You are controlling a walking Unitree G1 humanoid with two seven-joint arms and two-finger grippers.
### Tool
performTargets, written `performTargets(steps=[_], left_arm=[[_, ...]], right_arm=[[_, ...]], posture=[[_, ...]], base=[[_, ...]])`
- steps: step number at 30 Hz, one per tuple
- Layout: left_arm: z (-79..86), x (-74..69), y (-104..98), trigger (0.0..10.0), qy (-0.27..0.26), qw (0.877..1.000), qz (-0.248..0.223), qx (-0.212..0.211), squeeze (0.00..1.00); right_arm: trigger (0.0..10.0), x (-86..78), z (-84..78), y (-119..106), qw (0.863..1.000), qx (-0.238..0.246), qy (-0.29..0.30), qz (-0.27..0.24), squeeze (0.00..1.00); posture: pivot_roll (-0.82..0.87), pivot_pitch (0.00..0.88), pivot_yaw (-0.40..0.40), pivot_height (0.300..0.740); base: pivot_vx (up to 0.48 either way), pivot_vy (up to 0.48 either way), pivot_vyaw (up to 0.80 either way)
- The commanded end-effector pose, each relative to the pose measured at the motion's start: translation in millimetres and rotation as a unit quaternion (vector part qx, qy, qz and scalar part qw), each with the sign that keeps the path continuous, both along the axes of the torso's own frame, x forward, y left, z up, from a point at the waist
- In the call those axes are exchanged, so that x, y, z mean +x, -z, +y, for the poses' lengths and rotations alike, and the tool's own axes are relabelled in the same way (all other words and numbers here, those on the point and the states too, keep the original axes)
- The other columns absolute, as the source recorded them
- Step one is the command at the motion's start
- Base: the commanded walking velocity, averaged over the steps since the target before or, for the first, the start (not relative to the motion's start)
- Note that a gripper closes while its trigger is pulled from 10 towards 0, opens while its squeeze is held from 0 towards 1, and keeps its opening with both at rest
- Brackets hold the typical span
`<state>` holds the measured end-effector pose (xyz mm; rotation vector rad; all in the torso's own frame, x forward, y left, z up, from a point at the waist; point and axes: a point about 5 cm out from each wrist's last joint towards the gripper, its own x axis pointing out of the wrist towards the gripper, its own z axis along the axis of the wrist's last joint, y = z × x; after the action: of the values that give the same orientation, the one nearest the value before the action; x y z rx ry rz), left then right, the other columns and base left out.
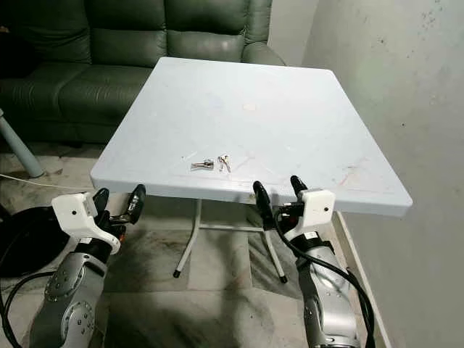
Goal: Hang keys on a hook
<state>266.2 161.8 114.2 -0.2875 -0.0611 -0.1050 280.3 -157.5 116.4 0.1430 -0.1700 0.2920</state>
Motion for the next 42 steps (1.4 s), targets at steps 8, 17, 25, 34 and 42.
performTargets(steps=[8, 17, 25, 34, 42], left_arm=[[-4.8, 3.8, -9.3, 10.0, 0.013, 1.000, -0.015, -0.002, 0.00], [-5.2, 3.6, -10.0, 10.0, 0.014, 1.000, -0.016, -0.004, 0.00], [-6.0, 3.2, -10.1, 10.0, 0.014, 1.000, -0.016, -0.005, 0.00], [-6.6, 4.3, -12.0, 10.0, 0.012, 1.000, -0.016, -0.003, 0.00], [-6.4, 4.9, -12.6, 10.0, 0.003, 1.000, -0.013, -0.004, 0.00]], right_arm=[[10.0, 1.1, -0.3, -7.9, 1.000, -0.002, 0.001, -0.011, 0.00], [10.0, 1.1, 0.2, -7.7, 1.000, -0.001, -0.001, -0.010, 0.00], [10.0, 1.4, 0.7, -7.9, 1.000, -0.001, -0.003, -0.009, 0.00], [10.0, 1.5, 1.2, -8.1, 1.000, -0.002, -0.005, -0.008, 0.00], [10.0, 1.2, 1.0, -7.1, 1.000, -0.004, -0.004, -0.003, 0.00]], posture=[[0.04, 0.000, -0.076, 0.715], [0.04, 0.000, -0.078, 0.715], [0.04, 0.000, -0.083, 0.715], [0.04, 0.000, -0.083, 0.715], [0.04, 0.000, -0.083, 0.715]], base=[[0.375, 0.292, 0.00], [0.386, 0.283, 0.00], [0.388, 0.283, 0.00], [0.448, 0.031, 0.00], [0.031, 0.000, 0.00]])
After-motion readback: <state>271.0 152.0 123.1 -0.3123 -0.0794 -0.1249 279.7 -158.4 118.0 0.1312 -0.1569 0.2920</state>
